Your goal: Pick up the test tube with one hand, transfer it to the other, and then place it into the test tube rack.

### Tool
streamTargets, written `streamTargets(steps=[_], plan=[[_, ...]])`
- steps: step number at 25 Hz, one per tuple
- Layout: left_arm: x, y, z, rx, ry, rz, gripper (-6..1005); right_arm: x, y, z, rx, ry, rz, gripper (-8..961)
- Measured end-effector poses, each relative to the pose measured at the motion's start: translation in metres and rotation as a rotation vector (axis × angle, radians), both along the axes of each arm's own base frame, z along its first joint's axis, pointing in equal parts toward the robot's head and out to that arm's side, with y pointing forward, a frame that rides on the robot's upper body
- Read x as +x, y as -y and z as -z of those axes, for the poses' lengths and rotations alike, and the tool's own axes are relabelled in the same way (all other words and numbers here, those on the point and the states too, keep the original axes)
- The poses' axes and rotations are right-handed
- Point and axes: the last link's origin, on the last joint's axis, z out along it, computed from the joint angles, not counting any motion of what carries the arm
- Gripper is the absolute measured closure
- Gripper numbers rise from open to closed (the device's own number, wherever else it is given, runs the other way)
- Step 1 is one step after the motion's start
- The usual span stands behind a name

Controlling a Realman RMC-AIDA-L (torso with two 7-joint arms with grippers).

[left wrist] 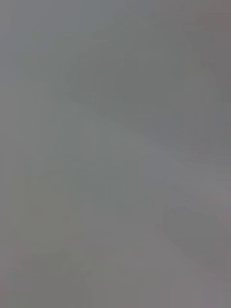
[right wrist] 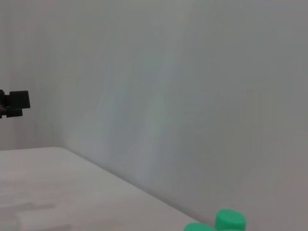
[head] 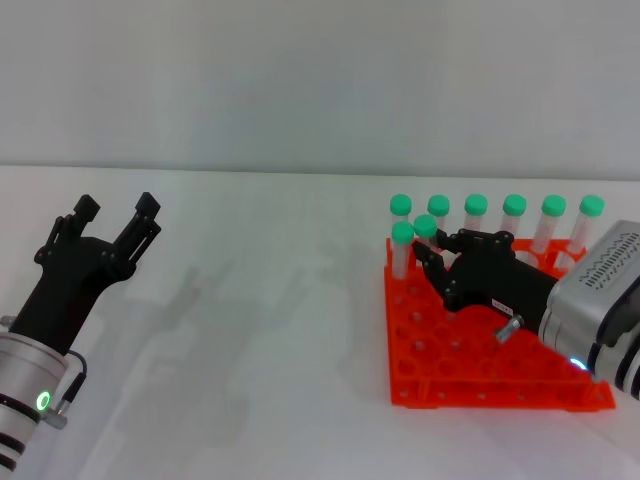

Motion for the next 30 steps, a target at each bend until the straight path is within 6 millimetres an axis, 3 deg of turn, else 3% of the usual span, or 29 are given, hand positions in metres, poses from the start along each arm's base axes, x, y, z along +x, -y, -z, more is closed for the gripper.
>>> streamTargets(steps=[4,14,26,30], plan=[[0.000,0.000,0.000,0.000,0.000,0.000,108,0.002,0.000,-0.002,0.009,-0.006,0.008,755],[0.000,0.000,0.000,0.001,0.001,0.001,108,0.009,0.003,-0.005,0.017,-0.027,0.031,569],[-0.007,0.005,-0.004,0.014,0.001,-0.020,107,0.014,0.015,-0.023,0.003,-0.211,0.045,129],[-0.009,0.007,-0.005,0.021,0.001,-0.028,107,0.018,0.027,-0.037,0.029,-0.314,0.015,123]])
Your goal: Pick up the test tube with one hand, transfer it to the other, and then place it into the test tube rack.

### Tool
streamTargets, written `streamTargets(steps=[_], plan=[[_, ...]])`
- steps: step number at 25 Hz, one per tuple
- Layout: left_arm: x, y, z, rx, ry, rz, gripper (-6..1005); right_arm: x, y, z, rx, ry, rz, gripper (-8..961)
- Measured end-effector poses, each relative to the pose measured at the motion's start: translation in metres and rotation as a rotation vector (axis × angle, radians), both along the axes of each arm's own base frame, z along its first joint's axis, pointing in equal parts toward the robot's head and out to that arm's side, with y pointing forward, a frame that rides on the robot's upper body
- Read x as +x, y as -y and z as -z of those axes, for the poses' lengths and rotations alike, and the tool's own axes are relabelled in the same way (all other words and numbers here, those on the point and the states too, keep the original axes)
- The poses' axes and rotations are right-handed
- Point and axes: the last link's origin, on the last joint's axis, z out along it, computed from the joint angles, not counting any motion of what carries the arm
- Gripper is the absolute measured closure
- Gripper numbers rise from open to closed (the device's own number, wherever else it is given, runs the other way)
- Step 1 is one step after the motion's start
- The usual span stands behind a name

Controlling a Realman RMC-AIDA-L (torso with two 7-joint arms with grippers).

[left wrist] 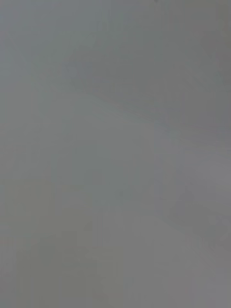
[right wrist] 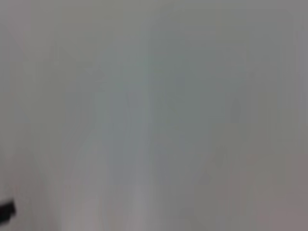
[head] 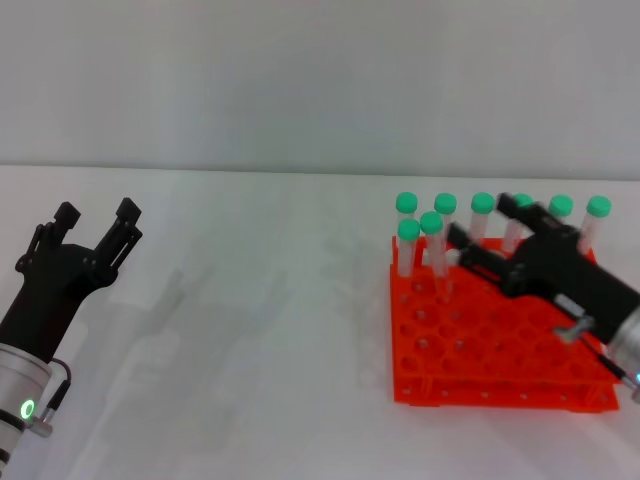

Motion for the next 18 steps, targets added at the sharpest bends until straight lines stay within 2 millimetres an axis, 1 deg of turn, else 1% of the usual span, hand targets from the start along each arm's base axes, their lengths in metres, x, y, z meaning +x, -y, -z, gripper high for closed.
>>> streamTargets(steps=[1,4,8,11,13,15,18], plan=[[0.000,0.000,0.000,0.001,0.000,0.000,107,0.003,0.003,-0.005,0.021,-0.026,0.001,122],[0.000,-0.001,-0.001,0.008,0.001,0.000,107,0.019,0.002,-0.027,0.116,-0.085,0.057,119],[0.000,-0.002,-0.003,0.016,0.000,0.002,108,0.047,-0.002,-0.052,0.236,-0.097,0.166,118],[0.000,-0.002,-0.004,0.018,-0.003,0.001,108,0.070,-0.003,-0.071,0.359,-0.067,0.248,117],[0.001,-0.003,-0.004,0.021,-0.003,0.003,108,0.082,-0.002,-0.080,0.429,-0.038,0.295,117],[0.002,-0.004,-0.004,0.021,-0.002,0.006,108,0.093,0.000,-0.088,0.495,-0.003,0.341,116],[0.002,-0.005,-0.005,0.029,0.004,0.002,108,0.105,0.002,-0.096,0.558,0.037,0.390,115]])
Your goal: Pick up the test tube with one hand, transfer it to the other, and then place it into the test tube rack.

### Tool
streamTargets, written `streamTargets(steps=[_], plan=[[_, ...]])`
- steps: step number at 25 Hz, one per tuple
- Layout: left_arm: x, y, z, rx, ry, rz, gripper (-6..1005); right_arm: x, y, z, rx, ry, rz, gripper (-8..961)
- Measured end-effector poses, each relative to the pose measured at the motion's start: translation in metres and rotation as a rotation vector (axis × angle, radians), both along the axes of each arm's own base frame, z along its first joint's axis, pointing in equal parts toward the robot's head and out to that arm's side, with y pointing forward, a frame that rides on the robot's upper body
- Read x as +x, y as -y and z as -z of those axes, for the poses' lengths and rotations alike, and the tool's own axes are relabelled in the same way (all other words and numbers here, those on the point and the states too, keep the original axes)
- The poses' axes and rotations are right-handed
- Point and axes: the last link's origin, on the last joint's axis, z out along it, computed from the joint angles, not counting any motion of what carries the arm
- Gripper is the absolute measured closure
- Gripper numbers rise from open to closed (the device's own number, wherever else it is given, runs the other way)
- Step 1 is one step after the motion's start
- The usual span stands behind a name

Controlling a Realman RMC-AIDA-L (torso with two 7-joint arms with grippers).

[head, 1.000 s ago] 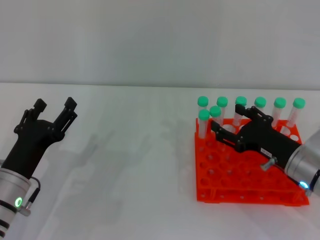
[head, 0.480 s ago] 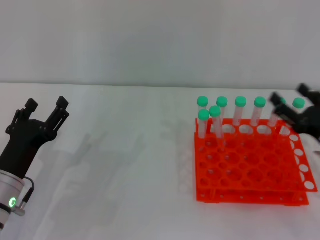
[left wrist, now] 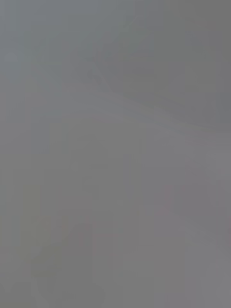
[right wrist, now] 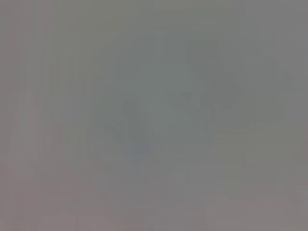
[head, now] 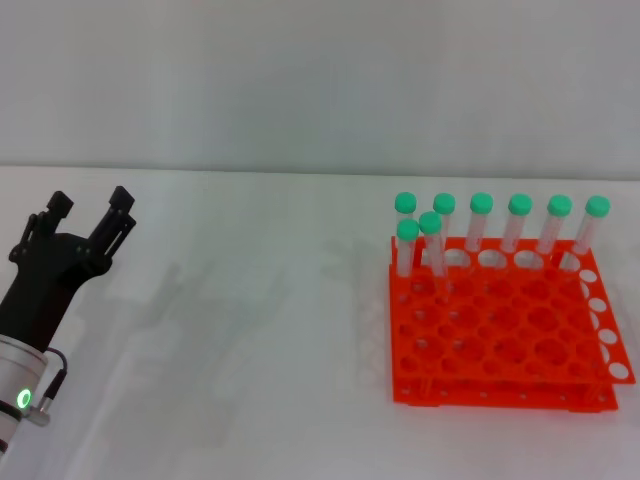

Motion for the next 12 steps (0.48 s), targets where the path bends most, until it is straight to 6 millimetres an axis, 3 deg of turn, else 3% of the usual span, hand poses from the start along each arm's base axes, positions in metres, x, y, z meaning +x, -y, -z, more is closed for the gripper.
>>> streamTargets(steps=[12], plan=[[-0.003,-0.001,-0.005,0.029,0.014,-0.024,109,0.024,0.001,-0.012,0.056,0.003,0.134,117]])
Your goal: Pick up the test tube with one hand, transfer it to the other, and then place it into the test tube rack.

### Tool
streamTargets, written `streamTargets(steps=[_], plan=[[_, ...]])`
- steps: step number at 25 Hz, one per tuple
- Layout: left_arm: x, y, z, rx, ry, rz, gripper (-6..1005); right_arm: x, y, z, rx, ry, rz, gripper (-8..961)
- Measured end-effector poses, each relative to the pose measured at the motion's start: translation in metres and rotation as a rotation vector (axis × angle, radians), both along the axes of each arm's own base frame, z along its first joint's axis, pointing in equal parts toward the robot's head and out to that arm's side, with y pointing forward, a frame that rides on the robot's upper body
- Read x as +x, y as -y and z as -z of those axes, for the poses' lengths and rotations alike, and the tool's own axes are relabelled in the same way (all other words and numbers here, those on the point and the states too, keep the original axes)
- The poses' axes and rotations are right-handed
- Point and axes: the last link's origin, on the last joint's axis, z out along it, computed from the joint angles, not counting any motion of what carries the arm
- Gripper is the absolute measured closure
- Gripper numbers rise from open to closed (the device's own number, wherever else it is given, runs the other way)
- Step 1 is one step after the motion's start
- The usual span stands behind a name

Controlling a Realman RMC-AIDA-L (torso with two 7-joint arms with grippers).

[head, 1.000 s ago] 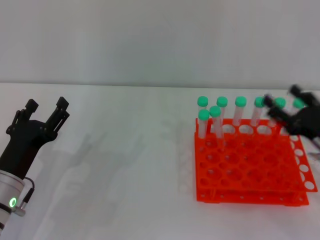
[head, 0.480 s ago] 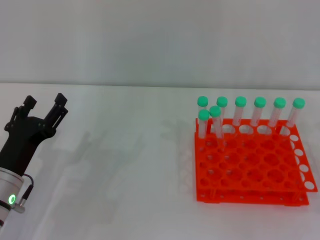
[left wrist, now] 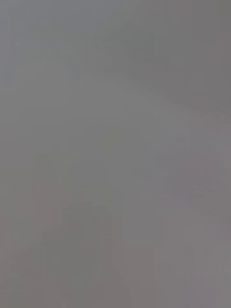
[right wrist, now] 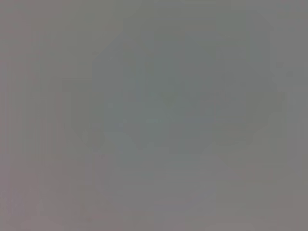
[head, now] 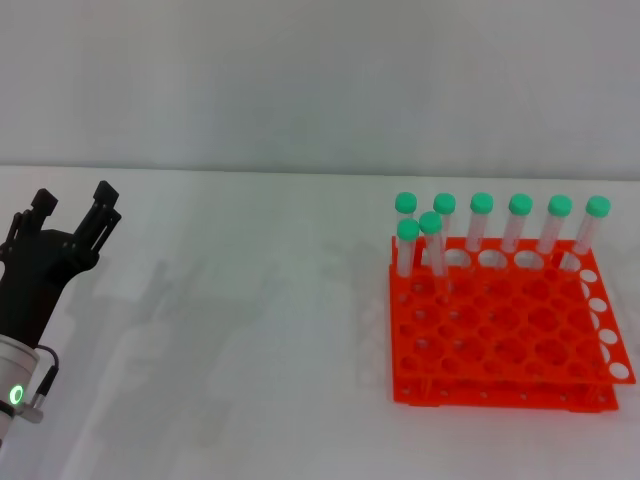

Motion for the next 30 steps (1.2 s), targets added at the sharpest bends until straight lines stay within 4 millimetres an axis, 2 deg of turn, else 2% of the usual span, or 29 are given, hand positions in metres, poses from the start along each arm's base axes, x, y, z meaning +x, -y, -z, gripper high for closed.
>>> streamTargets(steps=[20,30], plan=[[0.000,-0.001,0.000,0.014,0.016,-0.018,109,-0.003,-0.018,-0.006,0.009,0.014,0.044,120],[-0.002,-0.002,-0.002,0.029,0.023,-0.030,109,0.001,-0.021,-0.010,0.023,-0.004,0.073,121]])
